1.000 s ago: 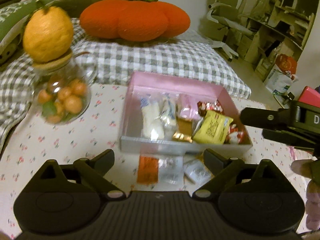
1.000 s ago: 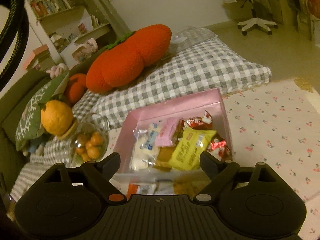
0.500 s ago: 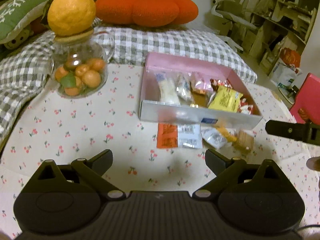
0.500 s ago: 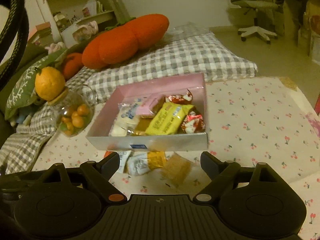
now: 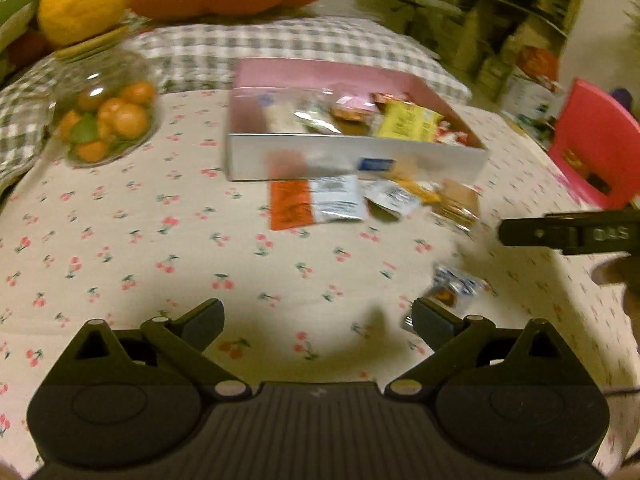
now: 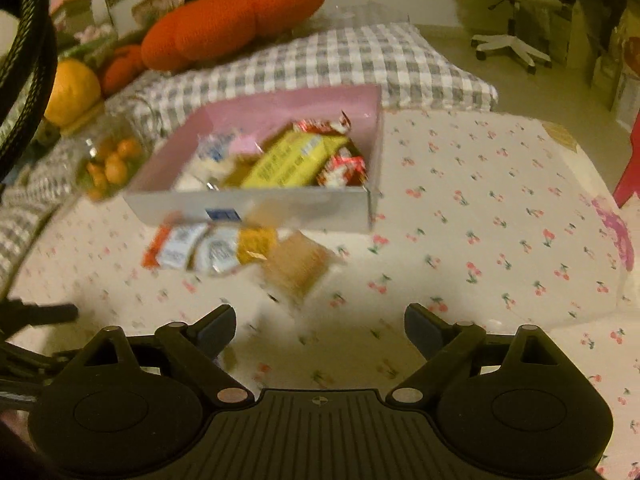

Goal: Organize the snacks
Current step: 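Withdraw both tools from the box back over the remaining snacks, then grasp the silver truffle wrapper with the left tool while the right tool grasps the wafer packet, then carry the truffle and wafer into the pink box and open both tools, then grasp the orange-and-white packet with the left tool while the right tool grasps the yellow packet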

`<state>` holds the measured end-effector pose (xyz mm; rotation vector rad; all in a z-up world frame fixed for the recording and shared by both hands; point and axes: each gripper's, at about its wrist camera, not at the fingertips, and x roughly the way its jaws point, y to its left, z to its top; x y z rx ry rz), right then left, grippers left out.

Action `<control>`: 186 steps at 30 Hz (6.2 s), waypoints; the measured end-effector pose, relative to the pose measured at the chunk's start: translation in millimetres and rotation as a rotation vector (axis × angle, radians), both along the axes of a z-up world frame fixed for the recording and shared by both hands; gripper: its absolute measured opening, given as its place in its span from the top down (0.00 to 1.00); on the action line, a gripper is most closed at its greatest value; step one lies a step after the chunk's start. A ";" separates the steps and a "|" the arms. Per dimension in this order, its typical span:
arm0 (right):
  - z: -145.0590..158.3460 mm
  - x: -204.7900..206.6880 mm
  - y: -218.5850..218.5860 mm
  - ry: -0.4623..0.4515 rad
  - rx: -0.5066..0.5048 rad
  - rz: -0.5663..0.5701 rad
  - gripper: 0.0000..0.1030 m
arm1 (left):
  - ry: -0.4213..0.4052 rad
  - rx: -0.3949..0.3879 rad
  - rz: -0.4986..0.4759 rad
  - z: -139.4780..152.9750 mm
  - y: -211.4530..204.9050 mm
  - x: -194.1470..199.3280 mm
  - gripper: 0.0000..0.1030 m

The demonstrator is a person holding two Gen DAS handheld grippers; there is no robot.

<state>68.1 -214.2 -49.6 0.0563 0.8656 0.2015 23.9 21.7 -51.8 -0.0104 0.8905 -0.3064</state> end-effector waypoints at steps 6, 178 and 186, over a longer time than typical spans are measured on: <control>-17.8 -2.1 -12.7 0.048 -0.046 -0.004 0.10 | -0.017 0.010 -0.128 -7.3 -20.9 -11.9 0.03; 21.6 39.1 1.6 -0.029 0.229 -0.142 0.09 | -0.129 0.188 0.086 12.6 4.5 55.4 0.06; 7.8 30.4 6.4 -0.007 0.119 -0.107 0.09 | -0.135 0.219 0.025 -2.8 9.1 44.6 0.04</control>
